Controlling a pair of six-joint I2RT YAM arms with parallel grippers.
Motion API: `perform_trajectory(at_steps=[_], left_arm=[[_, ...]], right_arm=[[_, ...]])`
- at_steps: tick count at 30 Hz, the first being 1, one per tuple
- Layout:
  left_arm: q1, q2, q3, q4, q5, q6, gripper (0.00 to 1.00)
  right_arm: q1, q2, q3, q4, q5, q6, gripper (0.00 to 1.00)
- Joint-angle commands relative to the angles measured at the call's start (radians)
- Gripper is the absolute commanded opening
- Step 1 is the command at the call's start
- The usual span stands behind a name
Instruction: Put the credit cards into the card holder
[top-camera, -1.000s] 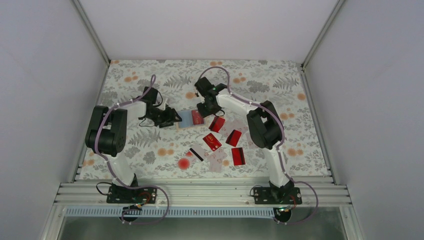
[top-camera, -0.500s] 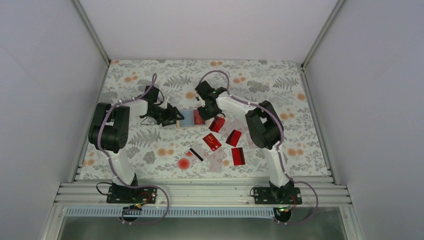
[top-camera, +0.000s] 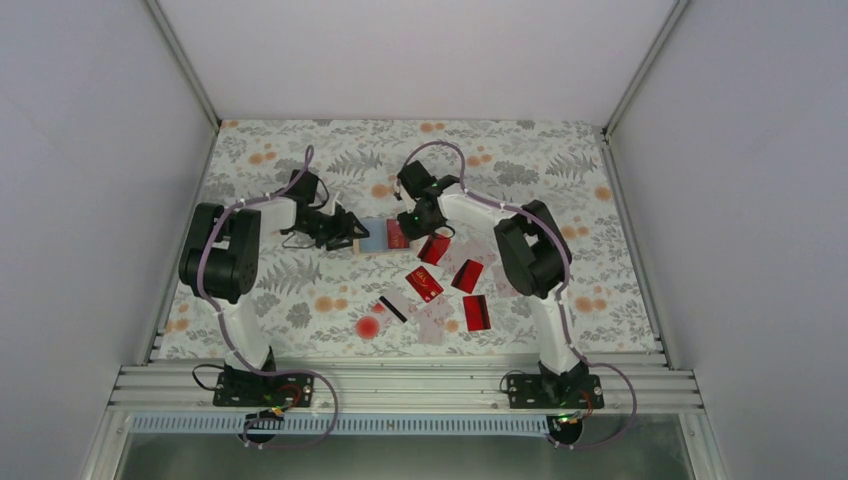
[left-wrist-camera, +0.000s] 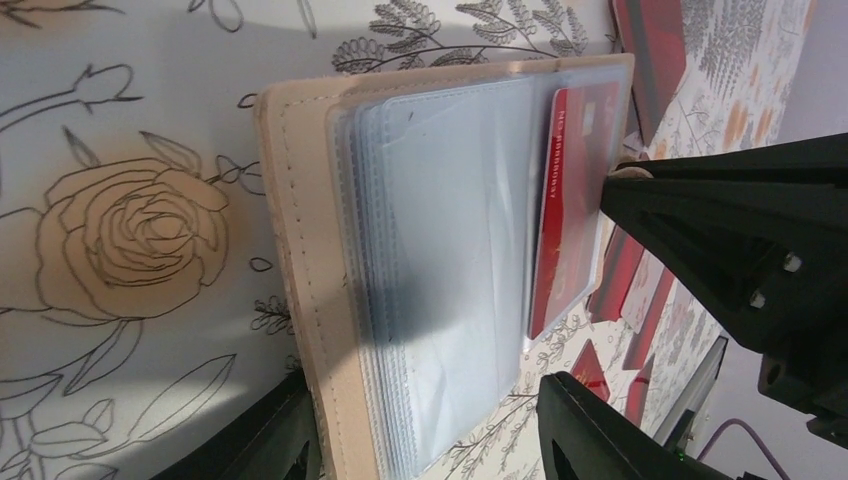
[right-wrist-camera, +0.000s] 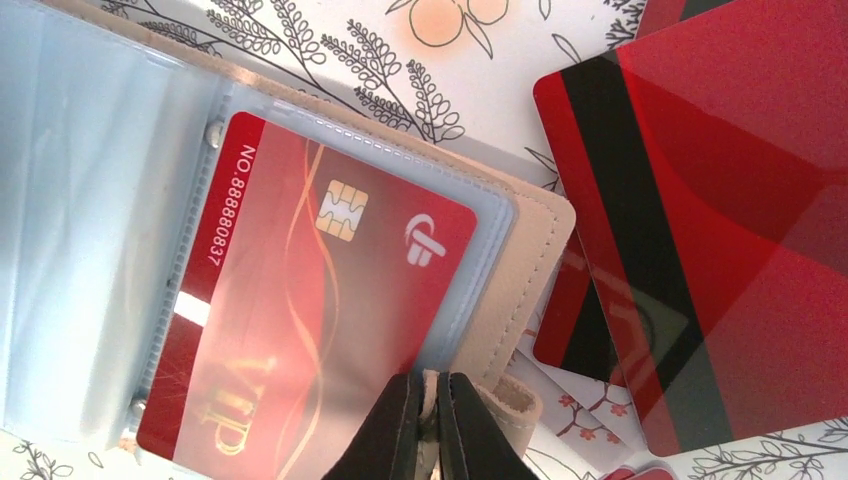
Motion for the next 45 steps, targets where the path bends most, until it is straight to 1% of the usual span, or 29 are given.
perform_trajectory(at_steps=[1, 9, 14, 22, 31, 33, 37, 40, 45], left_arm=[[-0.013, -0.006, 0.048, 0.026, 0.063, 0.000, 0.54], [-0.047, -0.036, 0.124, -0.016, 0.087, 0.006, 0.54], [-0.096, 0.010, 0.185, -0.035, 0.100, 0.029, 0.54], [-0.167, 0.092, 0.264, -0.034, 0.105, 0.023, 0.53], [-0.201, 0.171, 0.308, -0.029, 0.097, 0.023, 0.52], [-0.204, 0.188, 0.315, -0.031, 0.095, 0.024, 0.50], [-0.210, 0.203, 0.329, -0.035, 0.075, 0.018, 0.41], [-0.212, 0.165, 0.343, -0.048, 0.045, 0.015, 0.39], [-0.211, 0.107, 0.380, -0.133, -0.001, 0.028, 0.35]], right_arm=[[0.000, 0.035, -0.054, 0.023, -0.069, 0.000, 0.04], [-0.011, 0.021, -0.077, 0.045, -0.100, 0.022, 0.04], [-0.027, -0.004, -0.096, 0.063, -0.125, 0.038, 0.04], [-0.068, -0.077, -0.131, 0.069, -0.154, 0.062, 0.04], [-0.123, -0.173, -0.198, 0.078, -0.210, 0.078, 0.04], [-0.130, -0.186, -0.212, 0.083, -0.220, 0.083, 0.04], [-0.143, -0.206, -0.235, 0.094, -0.248, 0.092, 0.04], [-0.150, -0.207, -0.238, 0.099, -0.277, 0.098, 0.04], [-0.157, -0.198, -0.237, 0.108, -0.313, 0.111, 0.04]])
